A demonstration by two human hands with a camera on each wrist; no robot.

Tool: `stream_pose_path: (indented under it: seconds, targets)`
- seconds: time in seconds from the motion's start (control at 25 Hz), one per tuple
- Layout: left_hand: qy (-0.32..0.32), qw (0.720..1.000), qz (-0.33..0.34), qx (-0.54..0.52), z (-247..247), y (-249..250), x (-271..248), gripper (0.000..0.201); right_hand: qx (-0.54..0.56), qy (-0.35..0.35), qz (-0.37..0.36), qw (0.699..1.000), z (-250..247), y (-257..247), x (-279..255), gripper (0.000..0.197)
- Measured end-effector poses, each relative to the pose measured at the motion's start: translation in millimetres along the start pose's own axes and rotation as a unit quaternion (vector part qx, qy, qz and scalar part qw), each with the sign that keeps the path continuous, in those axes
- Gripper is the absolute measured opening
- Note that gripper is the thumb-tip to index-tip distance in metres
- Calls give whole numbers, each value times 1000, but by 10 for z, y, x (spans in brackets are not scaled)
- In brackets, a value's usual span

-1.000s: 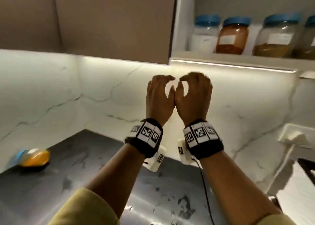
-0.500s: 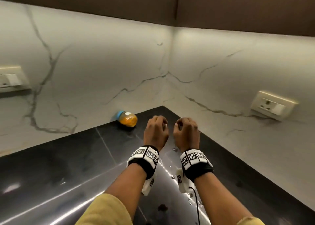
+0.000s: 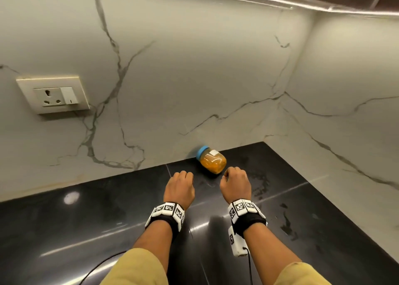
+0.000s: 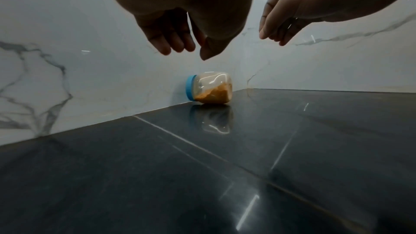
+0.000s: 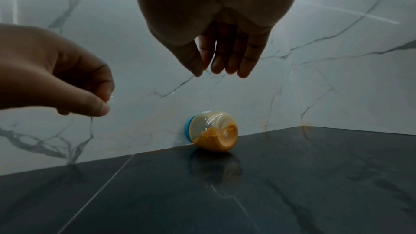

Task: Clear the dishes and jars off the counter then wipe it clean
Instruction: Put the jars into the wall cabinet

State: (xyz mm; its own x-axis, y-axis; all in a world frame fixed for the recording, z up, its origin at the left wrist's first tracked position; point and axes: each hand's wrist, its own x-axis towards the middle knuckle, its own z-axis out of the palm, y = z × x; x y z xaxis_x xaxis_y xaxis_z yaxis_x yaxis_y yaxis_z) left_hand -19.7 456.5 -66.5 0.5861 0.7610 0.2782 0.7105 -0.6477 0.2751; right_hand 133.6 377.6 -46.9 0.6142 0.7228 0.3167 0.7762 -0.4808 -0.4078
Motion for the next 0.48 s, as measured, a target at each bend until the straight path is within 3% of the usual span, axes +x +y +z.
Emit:
stream_pose_path:
  seconds: [0.16,0.36,0.48]
  targets:
    - [-14,999,-16,32,44,-309,221,21,-39,-57,-14,998,393,-132,409,24]
    - [-41,996,-18,72,152,-535,336,36,-91,-124,-9,988,775,-128,871,78]
    - [-38,995,-18,87,235,-655,393,36,-107,-171,8,980,942,-40,1117,100]
